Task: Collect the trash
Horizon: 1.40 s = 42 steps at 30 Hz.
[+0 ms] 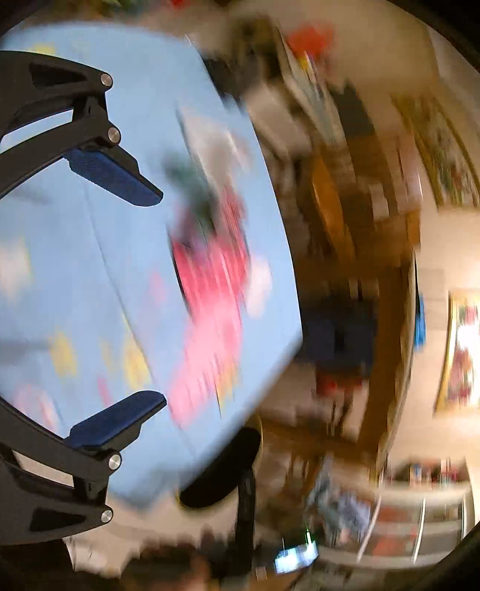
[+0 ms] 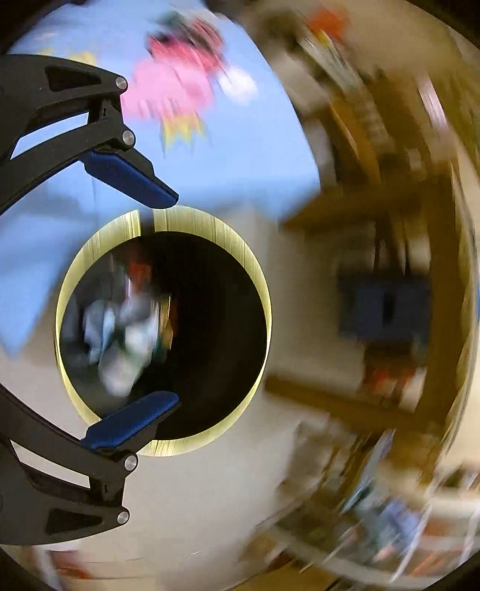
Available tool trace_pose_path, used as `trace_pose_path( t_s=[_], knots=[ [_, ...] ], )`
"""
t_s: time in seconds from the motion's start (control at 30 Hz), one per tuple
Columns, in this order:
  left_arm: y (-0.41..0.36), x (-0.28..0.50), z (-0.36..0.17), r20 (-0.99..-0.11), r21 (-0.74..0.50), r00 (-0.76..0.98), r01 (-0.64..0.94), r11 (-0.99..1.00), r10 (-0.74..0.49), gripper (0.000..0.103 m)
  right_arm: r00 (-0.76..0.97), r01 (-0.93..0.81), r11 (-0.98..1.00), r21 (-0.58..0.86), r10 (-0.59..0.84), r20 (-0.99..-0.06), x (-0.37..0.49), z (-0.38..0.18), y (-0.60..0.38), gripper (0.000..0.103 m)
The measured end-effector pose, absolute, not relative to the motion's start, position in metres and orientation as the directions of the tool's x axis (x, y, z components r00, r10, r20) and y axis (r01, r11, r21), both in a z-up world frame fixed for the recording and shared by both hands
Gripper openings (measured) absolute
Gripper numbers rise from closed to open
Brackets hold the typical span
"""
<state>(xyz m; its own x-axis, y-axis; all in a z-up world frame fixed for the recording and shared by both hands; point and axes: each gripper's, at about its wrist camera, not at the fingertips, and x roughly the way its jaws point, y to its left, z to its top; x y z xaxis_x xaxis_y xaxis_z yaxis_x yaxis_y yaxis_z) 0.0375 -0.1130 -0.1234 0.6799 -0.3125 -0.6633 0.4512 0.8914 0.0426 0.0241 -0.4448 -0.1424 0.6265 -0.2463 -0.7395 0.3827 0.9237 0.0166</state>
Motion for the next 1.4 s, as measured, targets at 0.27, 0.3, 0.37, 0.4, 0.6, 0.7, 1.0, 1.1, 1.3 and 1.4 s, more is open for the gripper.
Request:
trace_pose_path(
  t_s=[0.27, 0.3, 0.37, 0.4, 0.6, 0.7, 1.0, 1.1, 1.3, 1.4],
  knots=[
    [0.018, 0.068, -0.123, -0.625, 0.158, 0.780, 0.135, 0.978, -0.007, 0.097, 0.656, -0.250, 0.968, -0.034, 0.143, -0.741, 0.072, -0.142, -0.248, 0.050],
    [0.025, 0.066, -0.122, -0.612, 0.147, 0.791, 0.134, 0.980, -0.016, 0.097, 0.633, -0.290, 0.955, -0.059, 0.145, -0.761, 0.085, -0.146, -0.228, 0.051],
    [0.029, 0.062, -0.122, -0.598, 0.124, 0.801, 0.127, 0.984, -0.028, 0.097, 0.620, -0.320, 0.943, -0.094, 0.133, -0.773, 0.102, -0.150, -0.205, 0.052],
    [0.030, 0.062, -0.123, -0.597, 0.116, 0.801, 0.129, 0.985, -0.035, 0.097, 0.611, -0.324, 0.941, -0.101, 0.127, -0.781, 0.112, -0.152, -0.198, 0.054],
    [0.041, 0.064, -0.124, -0.604, 0.049, 0.791, 0.161, 0.986, -0.099, 0.097, 0.534, -0.046, 0.954, 0.297, 0.275, -0.800, 0.190, -0.148, -0.220, 0.086],
    [0.043, 0.070, -0.128, -0.617, 0.014, 0.776, 0.174, 0.985, -0.129, 0.097, 0.516, 0.108, 0.918, 0.380, 0.275, -0.811, 0.215, -0.145, -0.227, 0.086],
    [0.053, 0.070, -0.128, -0.625, -0.029, 0.763, 0.186, 0.982, -0.163, 0.097, 0.439, 0.184, 0.953, 0.242, 0.141, -0.888, 0.260, -0.158, -0.197, 0.078],
    [0.057, 0.072, -0.129, -0.633, -0.054, 0.753, 0.188, 0.981, -0.179, 0.097, 0.405, 0.198, 0.955, 0.222, 0.127, -0.905, 0.258, -0.177, -0.191, 0.073],
    [0.058, 0.071, -0.127, -0.630, -0.059, 0.754, 0.189, 0.980, -0.184, 0.097, 0.404, 0.103, 0.961, 0.257, 0.196, -0.894, 0.229, -0.182, -0.197, 0.059],
    [0.059, 0.069, -0.126, -0.627, -0.067, 0.756, 0.191, 0.979, -0.190, 0.097, 0.396, 0.059, 0.981, 0.183, 0.145, -0.907, 0.199, -0.176, -0.213, 0.059]
  ],
)
